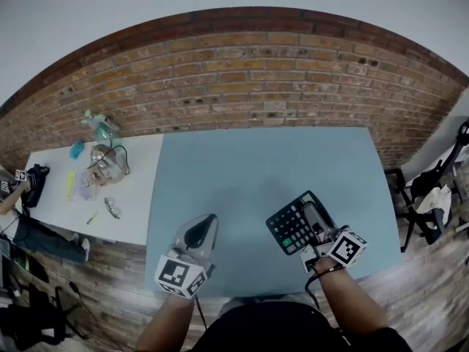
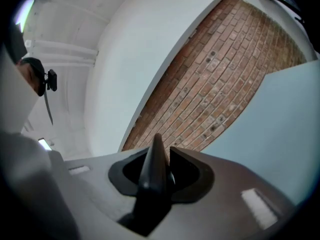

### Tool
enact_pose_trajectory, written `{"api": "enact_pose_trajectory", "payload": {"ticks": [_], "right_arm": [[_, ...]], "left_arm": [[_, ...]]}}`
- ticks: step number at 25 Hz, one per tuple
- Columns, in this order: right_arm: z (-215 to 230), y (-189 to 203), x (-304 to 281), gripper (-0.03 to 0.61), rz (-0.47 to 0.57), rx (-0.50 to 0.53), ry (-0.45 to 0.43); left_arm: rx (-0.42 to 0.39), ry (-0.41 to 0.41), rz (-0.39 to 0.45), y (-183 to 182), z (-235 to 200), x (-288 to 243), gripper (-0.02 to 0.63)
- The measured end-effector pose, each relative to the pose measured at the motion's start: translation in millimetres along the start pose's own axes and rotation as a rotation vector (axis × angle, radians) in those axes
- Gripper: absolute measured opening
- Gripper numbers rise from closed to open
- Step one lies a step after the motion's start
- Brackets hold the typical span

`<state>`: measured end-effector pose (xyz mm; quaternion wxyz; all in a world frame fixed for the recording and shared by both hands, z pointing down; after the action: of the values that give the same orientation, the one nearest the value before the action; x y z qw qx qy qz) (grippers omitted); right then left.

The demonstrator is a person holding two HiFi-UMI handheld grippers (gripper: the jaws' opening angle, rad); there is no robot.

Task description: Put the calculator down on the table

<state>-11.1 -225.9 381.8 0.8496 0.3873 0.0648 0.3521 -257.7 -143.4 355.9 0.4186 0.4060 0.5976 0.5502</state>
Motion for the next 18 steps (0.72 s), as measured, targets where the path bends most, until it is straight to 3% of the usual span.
{"api": "enact_pose_trajectory", "payload": {"ticks": [7,18], "right_arm": [[19.3,-4.2,2.4,0.101,-0.041,0.025,0.011],[47.0,10.6,6.0,0.1,-0.058,-0.046,0.024]], "left_arm": [[-0.003,0.009,-0.042,4.7,19.3,-17.4,-0.005],[0.015,0.023,-0.147,41.1,38.3,-22.5,-0.005]]}}
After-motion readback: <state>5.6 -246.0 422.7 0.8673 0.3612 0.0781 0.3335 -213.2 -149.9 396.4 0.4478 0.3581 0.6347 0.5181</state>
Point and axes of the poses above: the fingertips, and each gripper's own axes: x backward along the fingers, z to its right, y out of its underside, the point moved 1 cm from there along x, backward along the fingers, and after that the axes turned 8 degrees about -y, right-handed, at the moved point
